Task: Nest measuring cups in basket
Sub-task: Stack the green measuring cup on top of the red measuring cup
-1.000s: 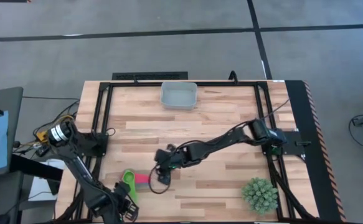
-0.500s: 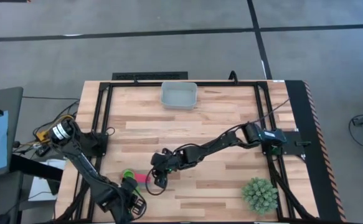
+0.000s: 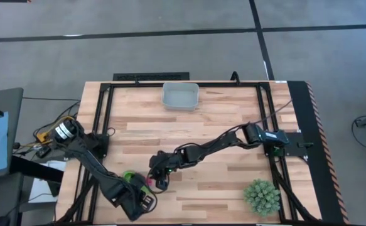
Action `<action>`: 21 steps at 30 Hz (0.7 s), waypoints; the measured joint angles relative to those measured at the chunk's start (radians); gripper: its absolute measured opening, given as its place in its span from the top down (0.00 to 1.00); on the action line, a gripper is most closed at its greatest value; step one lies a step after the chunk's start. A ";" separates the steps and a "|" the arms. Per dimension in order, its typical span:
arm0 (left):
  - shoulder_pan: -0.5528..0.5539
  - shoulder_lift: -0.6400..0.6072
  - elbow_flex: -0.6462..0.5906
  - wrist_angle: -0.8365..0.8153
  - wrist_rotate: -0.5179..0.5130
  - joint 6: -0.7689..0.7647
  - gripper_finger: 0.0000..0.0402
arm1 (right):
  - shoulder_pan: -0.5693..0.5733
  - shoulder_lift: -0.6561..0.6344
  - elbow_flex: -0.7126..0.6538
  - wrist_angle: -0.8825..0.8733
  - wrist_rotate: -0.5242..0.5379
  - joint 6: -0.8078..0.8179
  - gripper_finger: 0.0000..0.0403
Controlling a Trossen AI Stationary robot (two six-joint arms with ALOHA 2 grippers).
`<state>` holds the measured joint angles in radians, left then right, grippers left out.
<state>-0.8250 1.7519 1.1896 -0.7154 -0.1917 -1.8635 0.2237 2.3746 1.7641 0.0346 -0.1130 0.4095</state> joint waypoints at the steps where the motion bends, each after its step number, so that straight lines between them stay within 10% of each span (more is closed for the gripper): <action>1: 0.007 0.000 0.000 0.000 0.000 0.010 0.82 | 0.000 0.004 0.000 -0.009 -0.007 0.000 0.70; 21: 0.081 0.000 0.025 -0.024 -0.001 0.125 0.82 | 0.033 0.003 0.000 0.003 -0.046 0.018 0.70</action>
<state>-0.7444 1.7515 1.2141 -0.7398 -0.1927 -1.7388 0.2565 2.3772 1.7641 0.0374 -0.1593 0.4276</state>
